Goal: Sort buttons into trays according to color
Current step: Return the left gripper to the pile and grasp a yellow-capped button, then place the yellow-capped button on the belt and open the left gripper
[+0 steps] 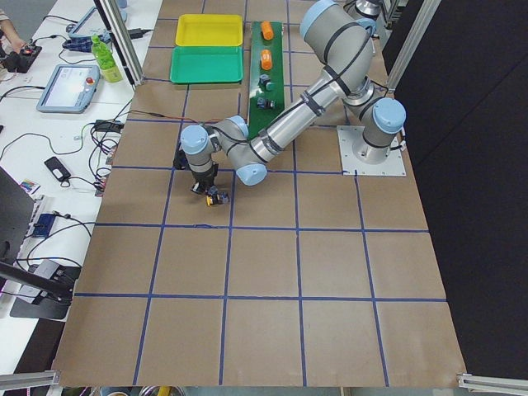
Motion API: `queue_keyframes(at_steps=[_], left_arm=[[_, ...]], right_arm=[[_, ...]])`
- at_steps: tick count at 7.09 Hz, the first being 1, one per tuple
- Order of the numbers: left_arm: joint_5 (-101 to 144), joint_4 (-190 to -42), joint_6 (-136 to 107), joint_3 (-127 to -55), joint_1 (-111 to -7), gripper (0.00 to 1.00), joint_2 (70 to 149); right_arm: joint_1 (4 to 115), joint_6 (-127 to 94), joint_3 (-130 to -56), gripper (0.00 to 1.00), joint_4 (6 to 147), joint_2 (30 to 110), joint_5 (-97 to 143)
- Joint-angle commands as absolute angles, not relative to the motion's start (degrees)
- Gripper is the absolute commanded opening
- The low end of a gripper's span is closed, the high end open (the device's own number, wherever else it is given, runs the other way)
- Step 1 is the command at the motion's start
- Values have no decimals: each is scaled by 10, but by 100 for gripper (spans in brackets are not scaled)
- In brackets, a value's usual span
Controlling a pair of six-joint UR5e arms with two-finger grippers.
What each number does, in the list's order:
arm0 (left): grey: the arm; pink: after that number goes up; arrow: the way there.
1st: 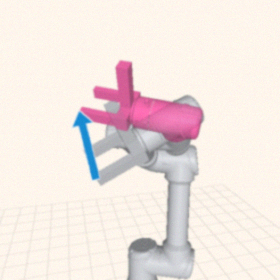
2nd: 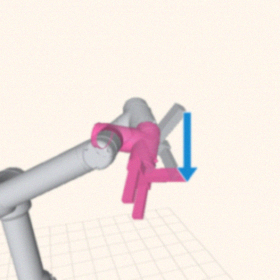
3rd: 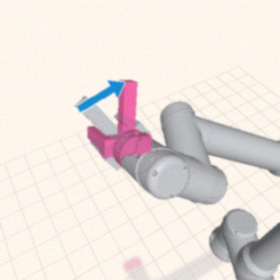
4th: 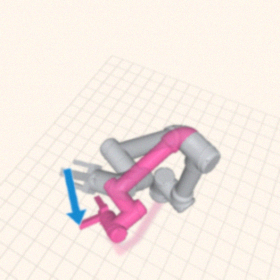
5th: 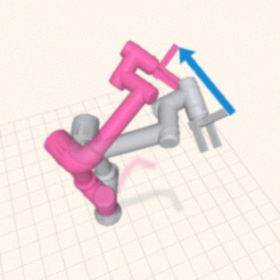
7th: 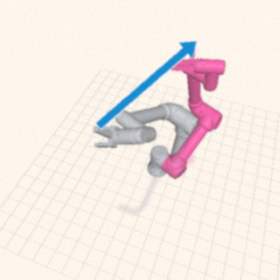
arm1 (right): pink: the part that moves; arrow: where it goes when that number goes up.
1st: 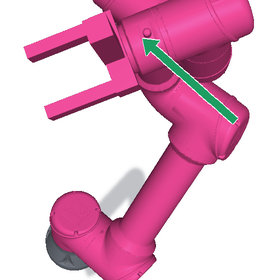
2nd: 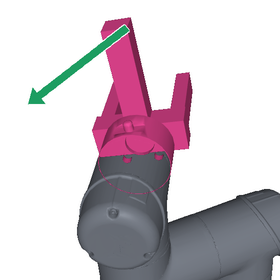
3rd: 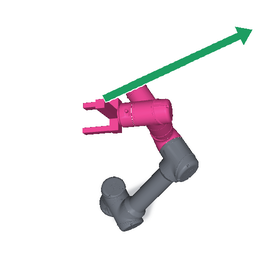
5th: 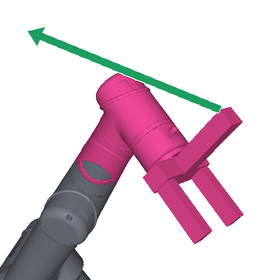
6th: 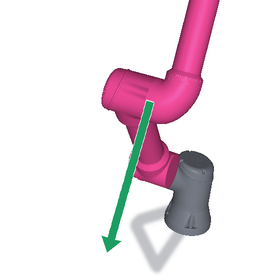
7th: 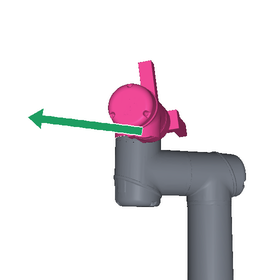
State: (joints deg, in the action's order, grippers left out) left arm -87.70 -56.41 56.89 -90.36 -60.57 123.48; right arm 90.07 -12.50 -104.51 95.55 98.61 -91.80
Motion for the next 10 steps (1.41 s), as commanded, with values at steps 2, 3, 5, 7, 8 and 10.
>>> queue_keyframes(at_steps=[2,3,5,7,8,10], left_arm=[[-880,-720,388,-931,-690,0,1097],[-879,-725,321,-979,-729,0,1043],[-875,-696,185,-1111,-775,0,962],[-874,-675,95,-1146,-819,0,954],[-875,-675,34,-1149,-844,6,961],[-875,-669,10,-1158,-860,100,963]], right_arm=[[899,-131,-1047,100,972,984,-919],[899,-131,-1048,100,971,985,-919],[900,-133,-1048,100,971,986,-919],[900,-194,-1049,100,972,986,-917],[900,-205,-1049,100,971,985,-918],[900,-207,-1048,100,972,984,-918]])
